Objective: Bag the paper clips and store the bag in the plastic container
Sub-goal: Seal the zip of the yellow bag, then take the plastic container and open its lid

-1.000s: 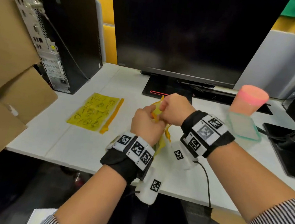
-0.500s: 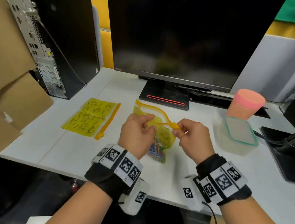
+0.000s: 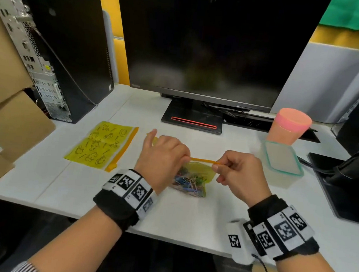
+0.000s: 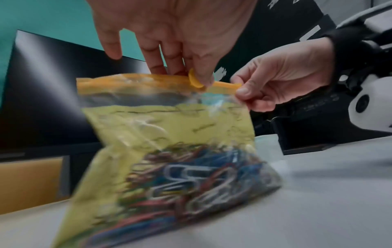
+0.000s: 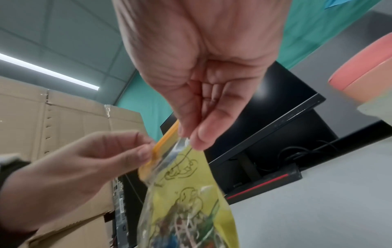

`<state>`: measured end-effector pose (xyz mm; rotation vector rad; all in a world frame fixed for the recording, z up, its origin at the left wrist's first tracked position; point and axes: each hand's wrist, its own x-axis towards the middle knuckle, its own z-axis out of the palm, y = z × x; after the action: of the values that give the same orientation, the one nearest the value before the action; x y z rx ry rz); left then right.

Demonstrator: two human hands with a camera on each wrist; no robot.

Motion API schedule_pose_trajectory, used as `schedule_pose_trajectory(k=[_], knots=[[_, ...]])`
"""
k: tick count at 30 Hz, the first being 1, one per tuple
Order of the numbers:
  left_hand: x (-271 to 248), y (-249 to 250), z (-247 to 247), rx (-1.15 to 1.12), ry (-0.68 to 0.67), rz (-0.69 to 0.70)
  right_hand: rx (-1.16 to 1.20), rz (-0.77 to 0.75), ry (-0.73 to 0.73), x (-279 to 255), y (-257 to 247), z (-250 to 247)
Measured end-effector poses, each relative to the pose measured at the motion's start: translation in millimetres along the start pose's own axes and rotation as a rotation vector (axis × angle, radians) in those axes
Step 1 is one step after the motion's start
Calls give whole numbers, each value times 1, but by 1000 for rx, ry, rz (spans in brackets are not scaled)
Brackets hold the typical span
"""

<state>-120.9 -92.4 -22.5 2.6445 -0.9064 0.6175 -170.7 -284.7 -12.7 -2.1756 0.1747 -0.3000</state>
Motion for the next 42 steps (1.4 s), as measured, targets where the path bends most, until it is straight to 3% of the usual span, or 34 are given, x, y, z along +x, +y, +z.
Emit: schedule_pose_trajectory(k=[7,12,14,18,20,23,26,32,35,36,38,40,42], knots=[[7,-50,-17,62,-34,-186,118,107,-1,28,12,-16],[29,-37,-17,72,-65,-312,159,192,89,61,8,2],[27,-17,-3,41,-251,-203,-46,168,84,65,5,-8],[15,8,40,81,-788,-92,-341,127,116,66,17,-40],[20,11,46,117,-887,-110,-566,231,82,69,32,-56],[42,8,48,163,-901,-52,-774,458,11,69,54,-72],[65,-12,60,41,-871,-134,-833,555,-108,67,68,-76],[80,-30,71,-57,-739,-215,-753,428,-253,41,40,-50],[69,-13,65,-234,-517,-282,-692,289,-340,16,16,-26],[62,-5,61,-360,-427,-329,-651,245,-313,10,10,-21],[46,11,52,-606,-347,-489,-481,198,-117,5,3,-19],[33,21,45,-799,-427,-662,-322,249,39,8,8,-23],[25,25,41,-874,-516,-764,-164,420,-45,10,17,-24]])
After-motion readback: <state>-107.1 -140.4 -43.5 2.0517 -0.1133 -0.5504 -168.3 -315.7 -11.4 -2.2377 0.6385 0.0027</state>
